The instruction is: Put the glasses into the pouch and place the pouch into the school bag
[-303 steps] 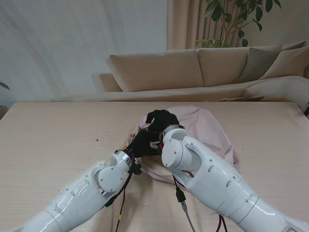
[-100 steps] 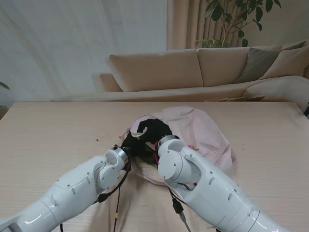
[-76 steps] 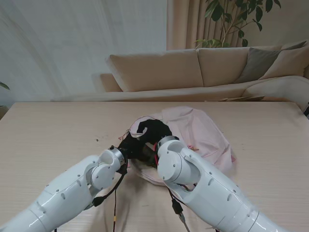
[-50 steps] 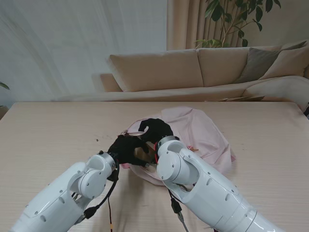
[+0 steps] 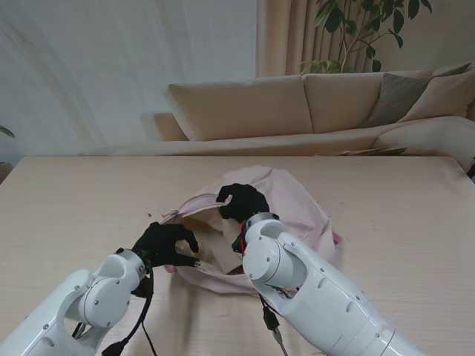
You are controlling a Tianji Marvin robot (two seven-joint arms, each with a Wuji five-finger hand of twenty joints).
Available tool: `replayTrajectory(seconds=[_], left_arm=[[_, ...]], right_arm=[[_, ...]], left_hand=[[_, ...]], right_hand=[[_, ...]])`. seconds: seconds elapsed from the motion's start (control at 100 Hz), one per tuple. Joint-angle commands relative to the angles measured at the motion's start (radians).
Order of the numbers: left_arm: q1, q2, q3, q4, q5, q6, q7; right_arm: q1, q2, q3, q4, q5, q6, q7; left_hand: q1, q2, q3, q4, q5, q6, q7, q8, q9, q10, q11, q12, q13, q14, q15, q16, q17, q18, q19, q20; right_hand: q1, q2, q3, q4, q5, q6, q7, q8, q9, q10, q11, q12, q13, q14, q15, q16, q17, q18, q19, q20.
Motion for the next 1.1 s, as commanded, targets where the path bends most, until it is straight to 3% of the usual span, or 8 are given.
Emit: replayTrajectory(seconds=[0.0,0.35,0.56,0.63,0.68,0.76,0.91,1.09], left_arm=[[0.012,-0.002,0.001,-0.010,0.004,-0.005,-0.011],[0.012,-0.079,-0.002,0.107,-0.080,-0.199,0.425],[0.030,-0.108,-0.027,0.105,-0.113,-0.226,0.549],[0.041,-0.111,-0.039,0.089,-0.119,-0.214,0.555],[0.053,-0.107,-0.052,0.076,-0.109,-0.203,0.545],[0.063,-0.108,-0.067,0.072,-0.112,-0.200,0.546],[0.075,-0.114,-0.080,0.065,-0.146,-0.185,0.549],[0.084,-0.114,-0.091,0.059,-0.160,-0.175,0.536]], right_arm=[[-0.029,-0.001,0.003,-0.013,0.007,-0.006,0.013],[-0.050,-0.001,-0.007,-0.013,-0.005,-0.018,0.000],[-0.110,-0.001,-0.010,-0.044,0.029,-0.037,-0.005],[-0.127,0.000,-0.017,-0.049,0.046,-0.049,0.000],[-0.136,0.002,-0.022,-0.051,0.056,-0.056,0.010],[-0.145,0.012,-0.036,-0.051,0.058,-0.069,0.041],[-0.129,0.054,-0.088,-0.030,-0.016,-0.118,0.140],[-0.097,0.084,-0.169,0.011,-0.206,-0.179,0.150]], left_hand=[[0.023,-0.032,0.020,0.001,0.029,-0.047,0.010,-0.022,0.023,-0.009,-0.001,-0.020,0.025,-0.012,-0.006,-0.020,0.006,0.060,-0.009,-0.006],[-0.050,0.000,0.001,0.023,-0.008,-0.045,0.051,-0.012,0.019,-0.007,-0.007,-0.037,0.006,-0.015,-0.037,-0.041,-0.008,0.113,-0.065,-0.047],[-0.028,0.073,-0.038,0.030,-0.096,-0.060,0.149,0.102,-0.010,-0.019,0.082,0.037,-0.027,-0.018,0.031,0.001,-0.012,0.100,-0.037,-0.021],[-0.027,0.090,-0.045,0.036,-0.133,-0.057,0.136,0.103,-0.035,-0.021,0.078,0.040,-0.047,-0.022,0.035,0.005,-0.023,0.095,-0.033,-0.018],[-0.053,0.122,-0.047,0.047,-0.168,-0.043,0.106,0.096,-0.058,-0.021,0.060,0.032,-0.063,-0.025,0.023,-0.001,-0.029,0.094,-0.042,-0.022],[-0.064,0.135,-0.051,0.054,-0.220,-0.038,0.071,0.086,-0.083,-0.019,0.043,0.022,-0.084,-0.029,0.002,-0.012,-0.038,0.095,-0.069,-0.035],[-0.076,0.148,-0.072,0.054,-0.279,-0.031,0.032,0.067,-0.115,-0.016,0.019,0.005,-0.106,-0.035,-0.028,-0.028,-0.036,0.095,-0.094,-0.046],[-0.070,0.175,-0.139,0.058,-0.304,-0.019,-0.003,0.035,-0.164,-0.013,-0.042,-0.056,-0.122,-0.046,-0.109,-0.079,-0.033,0.100,-0.188,-0.083]], right_hand=[[-0.039,-0.010,0.025,-0.018,-0.019,0.020,0.018,-0.017,0.033,0.028,-0.025,-0.017,0.010,-0.022,-0.022,-0.014,-0.012,0.001,0.012,0.004],[-0.051,0.000,0.016,-0.021,-0.045,0.042,0.009,-0.049,0.027,0.022,-0.090,-0.031,-0.001,-0.025,-0.074,-0.033,-0.015,0.000,0.010,0.001],[-0.155,0.068,-0.071,-0.006,-0.171,0.093,-0.066,-0.070,-0.184,0.037,-0.162,0.032,-0.202,-0.042,-0.187,-0.024,-0.121,-0.059,-0.018,-0.017],[-0.195,0.139,-0.148,0.040,-0.222,0.113,-0.134,-0.028,-0.287,0.036,-0.142,0.059,-0.288,-0.063,-0.209,-0.010,-0.177,-0.111,-0.028,-0.031],[-0.242,0.151,-0.184,0.141,-0.272,0.135,-0.213,0.080,-0.385,0.037,-0.137,0.071,-0.373,-0.082,-0.235,-0.007,-0.234,-0.151,-0.044,-0.049],[-0.307,0.073,-0.194,0.121,-0.431,0.131,-0.235,0.092,-0.601,0.014,-0.108,0.095,-0.538,-0.139,-0.281,-0.014,-0.327,-0.213,-0.096,-0.077],[-0.485,-0.069,-0.119,0.074,-0.739,0.113,-0.258,-0.013,-0.998,-0.063,-0.062,0.098,-0.783,-0.240,-0.405,-0.073,-0.351,-0.221,-0.426,-0.198],[-0.619,-0.144,-0.052,0.045,-0.858,0.166,-0.288,-0.111,-1.102,-0.076,-0.140,0.044,-0.861,-0.265,-0.479,-0.118,-0.369,-0.210,-0.625,-0.060]])
